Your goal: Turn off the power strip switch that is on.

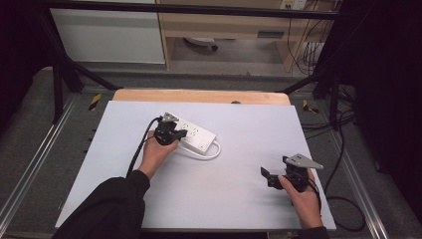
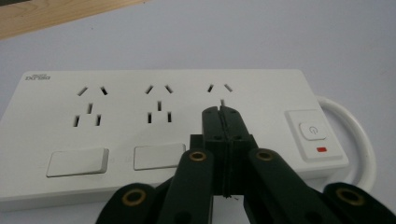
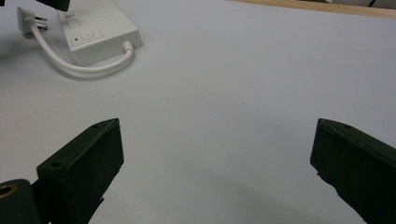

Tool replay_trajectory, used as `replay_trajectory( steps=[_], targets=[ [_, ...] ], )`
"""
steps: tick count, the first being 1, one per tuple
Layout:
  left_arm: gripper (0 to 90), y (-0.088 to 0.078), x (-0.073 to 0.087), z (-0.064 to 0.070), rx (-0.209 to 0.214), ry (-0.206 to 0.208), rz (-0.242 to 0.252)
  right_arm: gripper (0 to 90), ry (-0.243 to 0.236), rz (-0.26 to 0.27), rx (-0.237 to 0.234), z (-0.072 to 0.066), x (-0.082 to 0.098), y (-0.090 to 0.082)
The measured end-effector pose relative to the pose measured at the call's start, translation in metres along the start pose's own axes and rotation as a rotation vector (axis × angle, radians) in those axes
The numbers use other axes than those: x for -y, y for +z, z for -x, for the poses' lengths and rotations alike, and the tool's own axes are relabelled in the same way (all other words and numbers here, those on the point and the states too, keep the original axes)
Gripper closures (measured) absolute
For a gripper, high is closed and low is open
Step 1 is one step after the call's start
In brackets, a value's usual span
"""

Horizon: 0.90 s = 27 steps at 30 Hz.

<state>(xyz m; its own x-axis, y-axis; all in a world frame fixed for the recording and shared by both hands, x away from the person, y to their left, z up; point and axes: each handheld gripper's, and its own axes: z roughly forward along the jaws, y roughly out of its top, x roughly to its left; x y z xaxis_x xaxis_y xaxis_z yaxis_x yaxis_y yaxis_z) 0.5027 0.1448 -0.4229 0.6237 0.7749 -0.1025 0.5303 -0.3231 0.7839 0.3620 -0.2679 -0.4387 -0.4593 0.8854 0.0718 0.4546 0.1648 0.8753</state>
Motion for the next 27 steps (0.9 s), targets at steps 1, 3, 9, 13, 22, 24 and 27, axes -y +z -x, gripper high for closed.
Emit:
replay_trajectory(
  steps=[1,3,9,13,22,24,27],
  targets=[
    [90.0,0.0005,0.0,0.0002,-0.001,0.003,-0.001,3.2,0.003,0.0,-0.001,-0.0003,-0.0001,0.0],
    [90.0,0.0018,0.0,0.0005,-0.001,0.005,-0.002,3.2,0.003,0.0,-0.001,-0.0004,0.0,0.0001],
    [90.0,0.004,0.0009,-0.0001,-0.004,0.008,-0.01,3.2,0.001,-0.001,-0.002,0.0,0.0001,0.0004],
    [90.0,0.0054,0.0017,-0.0001,-0.005,0.01,-0.016,3.1,-0.003,-0.001,-0.002,0.0003,0.0002,0.0005],
    [90.0,0.0077,0.0031,-0.0011,-0.013,0.011,-0.019,3.2,-0.002,0.0,-0.003,0.0002,0.0002,0.0005],
    [90.0,0.0078,0.0031,-0.0011,-0.012,0.015,-0.022,3.2,0.001,0.0,-0.005,0.0002,0.0001,0.0004],
    [90.0,0.0084,0.0032,-0.0004,-0.01,0.016,-0.022,3.2,0.0,0.0,-0.005,0.0003,0.0001,0.0003]
  ],
)
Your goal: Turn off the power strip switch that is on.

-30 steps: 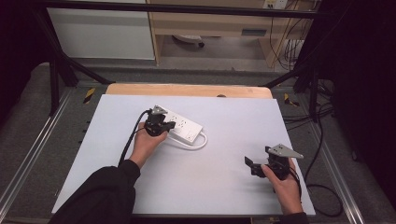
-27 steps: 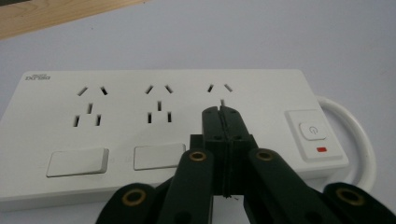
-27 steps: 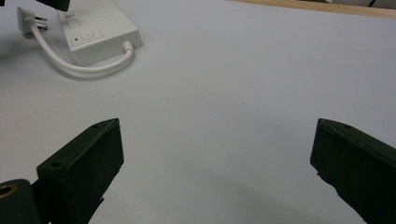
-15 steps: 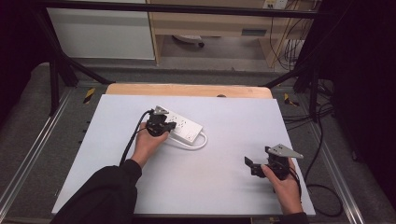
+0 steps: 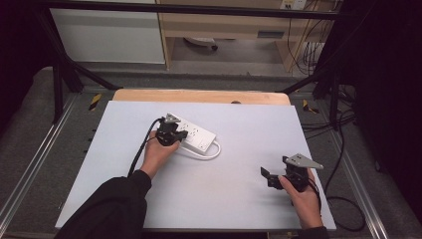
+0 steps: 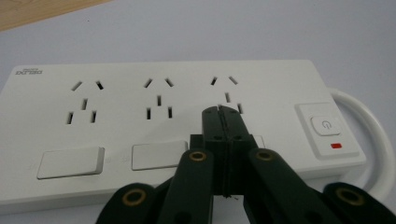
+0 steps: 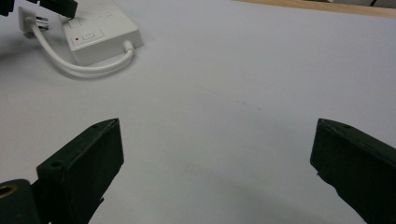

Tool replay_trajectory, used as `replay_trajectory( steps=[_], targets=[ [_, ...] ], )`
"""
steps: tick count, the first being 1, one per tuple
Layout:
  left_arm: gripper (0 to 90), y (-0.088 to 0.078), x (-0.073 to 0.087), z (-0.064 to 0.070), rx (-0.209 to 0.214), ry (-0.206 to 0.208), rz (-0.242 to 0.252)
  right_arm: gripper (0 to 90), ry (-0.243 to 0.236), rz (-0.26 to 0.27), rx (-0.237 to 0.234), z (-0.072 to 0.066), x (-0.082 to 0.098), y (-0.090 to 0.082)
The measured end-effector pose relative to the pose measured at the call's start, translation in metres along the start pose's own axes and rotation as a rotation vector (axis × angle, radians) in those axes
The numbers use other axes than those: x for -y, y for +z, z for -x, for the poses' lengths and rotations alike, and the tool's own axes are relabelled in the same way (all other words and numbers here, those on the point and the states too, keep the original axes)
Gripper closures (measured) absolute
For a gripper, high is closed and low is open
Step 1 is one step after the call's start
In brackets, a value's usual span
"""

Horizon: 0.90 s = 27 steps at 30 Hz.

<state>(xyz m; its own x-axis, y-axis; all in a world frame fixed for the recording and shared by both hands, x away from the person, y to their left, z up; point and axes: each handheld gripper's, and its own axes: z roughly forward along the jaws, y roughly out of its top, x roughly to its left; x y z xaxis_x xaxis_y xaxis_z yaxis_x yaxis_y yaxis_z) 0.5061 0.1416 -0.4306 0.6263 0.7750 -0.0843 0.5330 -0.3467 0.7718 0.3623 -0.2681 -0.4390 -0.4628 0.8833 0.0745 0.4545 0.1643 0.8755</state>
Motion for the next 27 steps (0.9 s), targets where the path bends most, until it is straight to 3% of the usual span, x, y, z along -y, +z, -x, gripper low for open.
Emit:
replay_trajectory(
  steps=[27],
  targets=[
    [90.0,0.002,0.003,0.0003,-0.01,0.013,0.003,3.2,0.004,-0.002,-0.002,-0.0003,0.0,-0.0003]
  ],
)
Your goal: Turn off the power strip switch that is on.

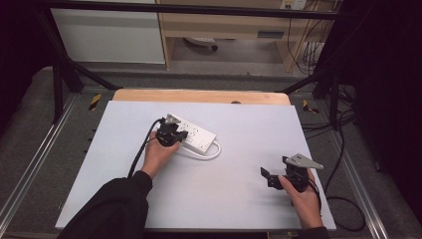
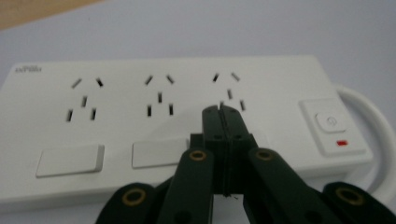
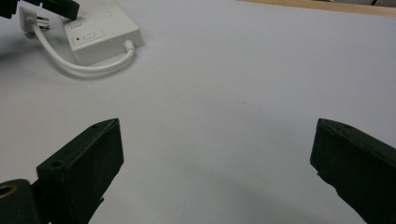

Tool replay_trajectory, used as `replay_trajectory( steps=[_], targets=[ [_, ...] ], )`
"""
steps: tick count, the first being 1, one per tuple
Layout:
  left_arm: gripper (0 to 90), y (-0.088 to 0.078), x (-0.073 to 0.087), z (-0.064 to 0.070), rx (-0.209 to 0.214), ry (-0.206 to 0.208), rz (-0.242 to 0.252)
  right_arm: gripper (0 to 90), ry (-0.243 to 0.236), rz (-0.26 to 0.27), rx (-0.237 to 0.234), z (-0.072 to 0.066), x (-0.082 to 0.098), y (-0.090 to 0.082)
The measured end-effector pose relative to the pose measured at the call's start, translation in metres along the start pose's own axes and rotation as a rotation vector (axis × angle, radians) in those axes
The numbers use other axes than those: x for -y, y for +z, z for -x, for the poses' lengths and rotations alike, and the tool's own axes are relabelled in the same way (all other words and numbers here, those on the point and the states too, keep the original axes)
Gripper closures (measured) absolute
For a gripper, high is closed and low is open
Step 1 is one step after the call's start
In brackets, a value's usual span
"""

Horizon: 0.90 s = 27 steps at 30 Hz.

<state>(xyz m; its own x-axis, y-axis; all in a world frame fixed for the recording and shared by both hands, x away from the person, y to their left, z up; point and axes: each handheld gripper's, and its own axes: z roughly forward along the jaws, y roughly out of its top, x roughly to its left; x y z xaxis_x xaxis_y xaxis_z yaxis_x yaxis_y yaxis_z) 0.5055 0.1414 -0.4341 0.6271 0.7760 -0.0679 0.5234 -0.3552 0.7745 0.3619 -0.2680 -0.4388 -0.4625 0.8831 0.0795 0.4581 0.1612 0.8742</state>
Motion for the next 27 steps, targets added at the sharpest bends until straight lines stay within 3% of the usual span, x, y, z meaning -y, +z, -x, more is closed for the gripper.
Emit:
replay_trajectory(
  steps=[27],
  targets=[
    [90.0,-0.0003,0.0026,0.0006,-0.002,-0.002,0.02,3.1,-0.004,0.0,0.0,0.0005,0.0002,0.0003]
  ],
)
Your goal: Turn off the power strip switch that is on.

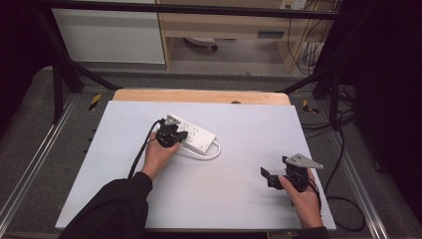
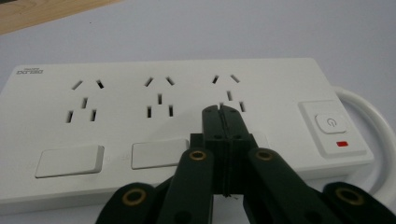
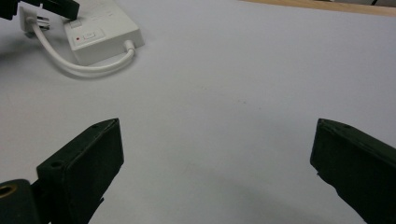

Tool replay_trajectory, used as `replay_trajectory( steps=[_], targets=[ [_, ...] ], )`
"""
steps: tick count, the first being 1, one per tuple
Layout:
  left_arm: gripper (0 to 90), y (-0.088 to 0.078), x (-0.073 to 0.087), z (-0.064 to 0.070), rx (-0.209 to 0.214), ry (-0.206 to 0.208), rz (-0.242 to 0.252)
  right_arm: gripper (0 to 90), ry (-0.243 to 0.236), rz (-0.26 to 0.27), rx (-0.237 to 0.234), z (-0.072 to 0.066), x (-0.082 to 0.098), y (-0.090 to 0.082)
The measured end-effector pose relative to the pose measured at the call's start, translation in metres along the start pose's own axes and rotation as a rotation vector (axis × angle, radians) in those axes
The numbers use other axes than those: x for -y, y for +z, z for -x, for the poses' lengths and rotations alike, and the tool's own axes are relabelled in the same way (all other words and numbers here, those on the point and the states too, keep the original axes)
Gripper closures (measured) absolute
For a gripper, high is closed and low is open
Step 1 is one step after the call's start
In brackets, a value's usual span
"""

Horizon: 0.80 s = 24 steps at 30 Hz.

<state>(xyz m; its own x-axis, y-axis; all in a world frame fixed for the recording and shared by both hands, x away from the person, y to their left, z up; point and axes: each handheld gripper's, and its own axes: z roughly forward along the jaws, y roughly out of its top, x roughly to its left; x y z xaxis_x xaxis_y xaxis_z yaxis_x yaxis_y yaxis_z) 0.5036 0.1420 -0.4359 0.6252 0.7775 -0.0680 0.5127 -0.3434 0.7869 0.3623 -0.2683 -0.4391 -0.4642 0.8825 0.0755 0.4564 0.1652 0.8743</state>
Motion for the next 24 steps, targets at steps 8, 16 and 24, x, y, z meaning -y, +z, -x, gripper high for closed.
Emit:
replay_trajectory(
  steps=[8,16,24],
  targets=[
    [90.0,-0.0002,-0.0001,-0.0003,0.004,-0.002,0.002,3.2,0.002,0.002,0.001,0.0001,0.0,0.0],
    [90.0,-0.0004,-0.0016,0.0017,0.011,0.006,0.008,3.1,0.003,0.002,-0.001,0.0001,0.0,-0.0001],
    [90.0,-0.0007,-0.002,0.0009,0.014,0.004,0.012,3.1,0.003,0.002,-0.001,0.0002,0.0,0.0]
  ],
)
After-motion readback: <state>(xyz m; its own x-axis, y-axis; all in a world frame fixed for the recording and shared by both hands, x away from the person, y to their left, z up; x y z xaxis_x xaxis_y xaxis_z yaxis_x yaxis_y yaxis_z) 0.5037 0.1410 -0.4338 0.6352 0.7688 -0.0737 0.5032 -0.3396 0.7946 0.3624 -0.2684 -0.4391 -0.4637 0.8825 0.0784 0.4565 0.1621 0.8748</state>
